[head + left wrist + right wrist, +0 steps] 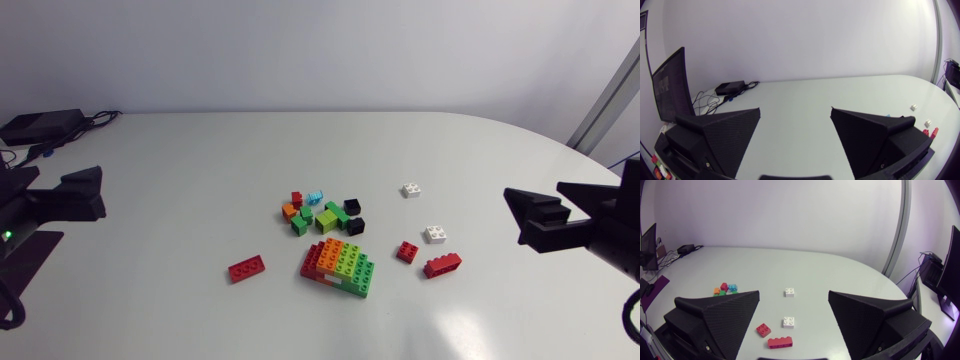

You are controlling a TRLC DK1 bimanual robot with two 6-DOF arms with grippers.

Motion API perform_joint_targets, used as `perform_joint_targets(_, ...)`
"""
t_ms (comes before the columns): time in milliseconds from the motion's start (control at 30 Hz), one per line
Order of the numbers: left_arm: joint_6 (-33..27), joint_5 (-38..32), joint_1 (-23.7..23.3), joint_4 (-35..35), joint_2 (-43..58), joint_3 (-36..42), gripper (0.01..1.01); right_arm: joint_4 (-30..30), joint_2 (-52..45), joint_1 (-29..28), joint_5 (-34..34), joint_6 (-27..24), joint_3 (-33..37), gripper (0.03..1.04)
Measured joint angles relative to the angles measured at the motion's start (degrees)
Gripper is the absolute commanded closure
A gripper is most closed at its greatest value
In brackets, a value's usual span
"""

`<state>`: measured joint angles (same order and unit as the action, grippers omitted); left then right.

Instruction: Disassemble duplo

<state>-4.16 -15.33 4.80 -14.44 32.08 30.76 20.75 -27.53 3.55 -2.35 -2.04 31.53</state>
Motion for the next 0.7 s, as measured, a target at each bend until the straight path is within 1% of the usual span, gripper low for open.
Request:
perform_joint_targets(67,0.87,2.14,-0.94,-2.34,3.93,2.1,0.043,1.22,-2.03,0.0,-0.5,0.98,1.05,0.07)
perform_joint_targets(167,1.33,5.64,-1.16,-3.48,8.66,3.69,0.043,3.23,-4.68,0.0,-1.55,2.32,2.67,0.07)
perform_joint_targets(300,1.86,12.09,-2.08,-6.84,16.57,7.54,0.043,5.92,-9.4,-0.48,-5.11,4.09,5.33,0.07)
perform_joint_targets(400,1.66,15.52,-2.29,-9.2,22.73,11.17,0.046,7.96,-12.92,-1.51,-7.43,5.29,6.64,0.07)
perform_joint_targets(500,2.43,18.18,-2.47,-8.57,27.1,13.46,0.046,9.01,-16.39,-2.8,-10.47,5.62,7.43,0.07)
perform_joint_targets(567,3.19,19.58,-2.71,-5.62,28.61,13.49,0.052,9.62,-18.67,-3.56,-12.41,5.73,7.76,0.07)
perform_joint_targets(633,3.87,21.94,-3.21,-2.67,30.77,13.92,0.061,10.32,-20.85,-4.04,-15.67,5.77,8.13,0.07)
perform_joint_targets(700,4.04,25.0,-3.67,-2.45,33.97,15.39,0.072,11.15,-23.26,-4.59,-19.3,5.9,8.48,0.07)
